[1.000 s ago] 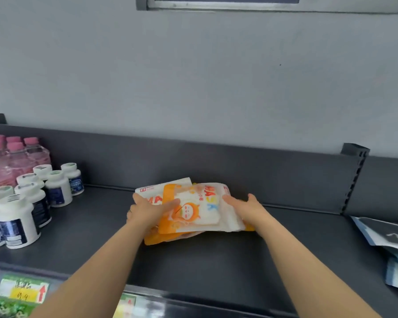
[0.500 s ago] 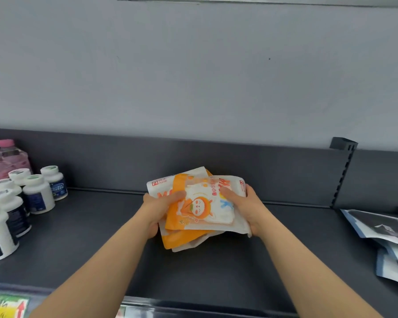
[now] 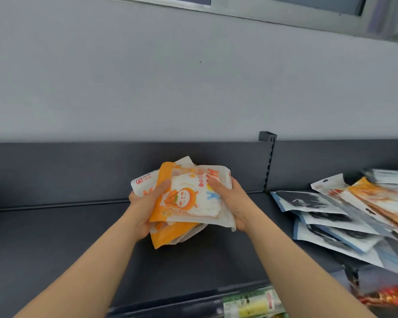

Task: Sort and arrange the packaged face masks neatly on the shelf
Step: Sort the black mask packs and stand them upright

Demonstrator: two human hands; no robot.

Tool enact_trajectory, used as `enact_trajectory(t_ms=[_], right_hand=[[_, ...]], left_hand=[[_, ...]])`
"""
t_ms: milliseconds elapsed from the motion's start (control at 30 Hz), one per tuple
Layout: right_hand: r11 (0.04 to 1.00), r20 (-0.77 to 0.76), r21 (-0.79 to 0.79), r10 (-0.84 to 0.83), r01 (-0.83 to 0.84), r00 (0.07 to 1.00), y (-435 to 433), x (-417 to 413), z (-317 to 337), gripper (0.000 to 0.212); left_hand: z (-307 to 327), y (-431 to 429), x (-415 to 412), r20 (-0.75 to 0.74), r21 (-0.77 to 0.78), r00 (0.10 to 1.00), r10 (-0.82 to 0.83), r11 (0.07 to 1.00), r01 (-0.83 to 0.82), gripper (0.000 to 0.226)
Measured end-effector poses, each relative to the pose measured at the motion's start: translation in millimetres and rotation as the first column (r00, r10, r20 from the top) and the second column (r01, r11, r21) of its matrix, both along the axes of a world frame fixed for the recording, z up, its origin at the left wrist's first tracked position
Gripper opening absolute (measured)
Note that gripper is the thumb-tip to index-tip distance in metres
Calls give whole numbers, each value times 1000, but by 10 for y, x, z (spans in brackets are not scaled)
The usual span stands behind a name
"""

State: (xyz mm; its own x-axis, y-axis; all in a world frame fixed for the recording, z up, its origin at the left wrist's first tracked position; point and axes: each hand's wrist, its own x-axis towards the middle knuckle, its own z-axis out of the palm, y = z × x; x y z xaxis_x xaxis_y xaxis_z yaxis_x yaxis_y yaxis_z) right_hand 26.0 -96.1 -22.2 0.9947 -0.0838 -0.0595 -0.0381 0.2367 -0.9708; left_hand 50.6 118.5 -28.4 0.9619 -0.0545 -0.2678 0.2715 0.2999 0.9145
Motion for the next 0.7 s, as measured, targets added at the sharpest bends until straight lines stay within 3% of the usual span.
enact_trajectory(t_ms=[133,333,467,700], right_hand=[[998,30,56,19,-20,999,-252,-108,47,52],[999,185,33,-42,36,982,-1088,-262,470,62],[995,241,2,-94,96,966,-2058,-417,667,60],[974,195,-12,-221,228,955,-3809,-579,677,60]], left_hand=[[55,-303,-53,6,-13,999,-32,999,32,100],[495,-1123,-99,173,-28,981,-84,995,91,85],[680,-2069,-142,224,-29,965,-134,989,144,88],[779,-3920,-225,151,-11,969,-196,980,200,87]])
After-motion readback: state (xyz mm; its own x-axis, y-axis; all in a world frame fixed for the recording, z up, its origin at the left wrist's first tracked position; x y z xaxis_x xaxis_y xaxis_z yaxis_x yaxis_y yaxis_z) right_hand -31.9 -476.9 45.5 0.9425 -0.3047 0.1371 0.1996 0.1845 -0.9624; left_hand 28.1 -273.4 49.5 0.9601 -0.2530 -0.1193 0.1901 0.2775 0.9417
